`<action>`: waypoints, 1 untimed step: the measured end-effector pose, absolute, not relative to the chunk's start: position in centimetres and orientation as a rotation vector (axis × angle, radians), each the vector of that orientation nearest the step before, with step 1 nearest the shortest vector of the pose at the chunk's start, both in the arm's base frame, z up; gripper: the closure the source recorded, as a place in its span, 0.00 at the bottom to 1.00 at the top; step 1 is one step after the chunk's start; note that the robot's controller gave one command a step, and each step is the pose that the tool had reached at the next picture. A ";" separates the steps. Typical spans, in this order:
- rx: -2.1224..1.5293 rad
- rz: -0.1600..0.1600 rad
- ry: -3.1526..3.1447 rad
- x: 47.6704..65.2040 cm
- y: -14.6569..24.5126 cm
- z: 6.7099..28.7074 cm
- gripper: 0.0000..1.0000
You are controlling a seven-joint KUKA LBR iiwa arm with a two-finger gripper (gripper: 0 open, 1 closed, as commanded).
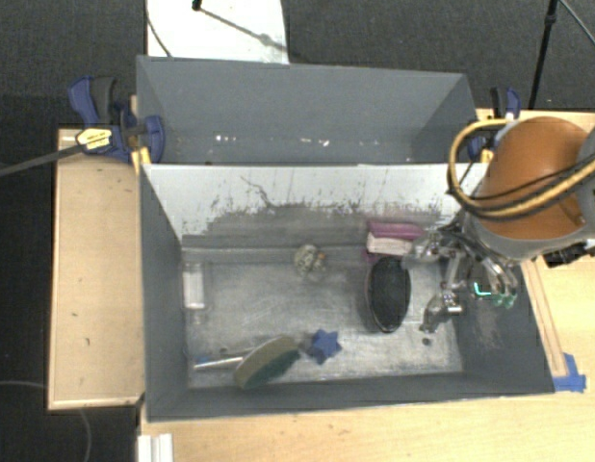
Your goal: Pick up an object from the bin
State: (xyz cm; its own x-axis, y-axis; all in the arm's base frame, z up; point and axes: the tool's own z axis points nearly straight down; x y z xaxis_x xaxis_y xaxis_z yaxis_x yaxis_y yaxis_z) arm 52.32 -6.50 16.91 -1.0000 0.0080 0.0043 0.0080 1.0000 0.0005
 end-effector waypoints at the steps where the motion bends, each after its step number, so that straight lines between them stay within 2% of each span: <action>1: 0.393 -0.001 -3.122 57.2 -4.2 7.1 0.00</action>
Offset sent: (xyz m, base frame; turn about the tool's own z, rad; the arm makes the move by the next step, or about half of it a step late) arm 0.0462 0.0220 -0.0991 -0.2577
